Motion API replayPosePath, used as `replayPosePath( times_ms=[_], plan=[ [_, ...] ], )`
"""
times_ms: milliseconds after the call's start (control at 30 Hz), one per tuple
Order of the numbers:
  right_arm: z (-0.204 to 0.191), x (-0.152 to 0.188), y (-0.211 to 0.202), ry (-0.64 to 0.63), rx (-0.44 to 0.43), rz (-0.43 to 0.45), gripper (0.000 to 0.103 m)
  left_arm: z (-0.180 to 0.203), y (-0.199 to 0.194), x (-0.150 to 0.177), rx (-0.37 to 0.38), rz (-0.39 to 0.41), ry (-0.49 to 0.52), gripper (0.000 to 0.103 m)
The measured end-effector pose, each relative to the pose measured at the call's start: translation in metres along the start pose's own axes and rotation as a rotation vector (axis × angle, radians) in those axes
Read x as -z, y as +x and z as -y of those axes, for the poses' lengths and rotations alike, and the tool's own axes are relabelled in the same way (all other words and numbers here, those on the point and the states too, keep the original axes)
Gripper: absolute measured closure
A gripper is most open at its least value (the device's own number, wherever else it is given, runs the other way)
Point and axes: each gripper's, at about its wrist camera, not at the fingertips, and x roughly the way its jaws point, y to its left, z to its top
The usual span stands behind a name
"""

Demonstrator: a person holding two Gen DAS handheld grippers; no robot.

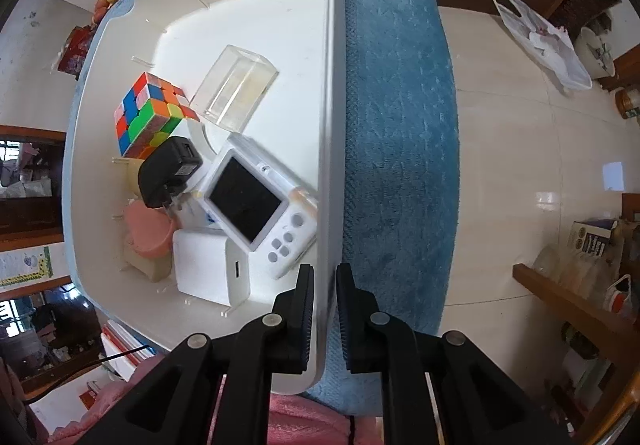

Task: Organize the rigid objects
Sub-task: 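Carry the white toy over the tray and open the left gripper, then move the left tool back to the green jar with gold lid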

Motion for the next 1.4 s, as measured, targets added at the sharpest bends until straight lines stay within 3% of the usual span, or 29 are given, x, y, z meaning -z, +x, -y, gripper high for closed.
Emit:
replayPosePath(
  times_ms=[633, 1000, 1400],
  plan=[
    [0.005, -0.018, 0.004, 0.182, 0.060, 0.006, 0.090, -0.145, 0.014, 0.010, -0.112, -0.078, -0.218, 0.022],
    [0.011, -0.018, 0.003, 0.359, 0.105, 0.044, 0.090, -0.206, 0.058, -0.016, -0.103, -0.141, -0.244, 0.022],
    [0.018, -0.008, 0.002, 0.480, 0.140, 0.078, 0.088, -0.250, 0.120, -0.034, -0.038, -0.163, -0.331, 0.022]
  ],
)
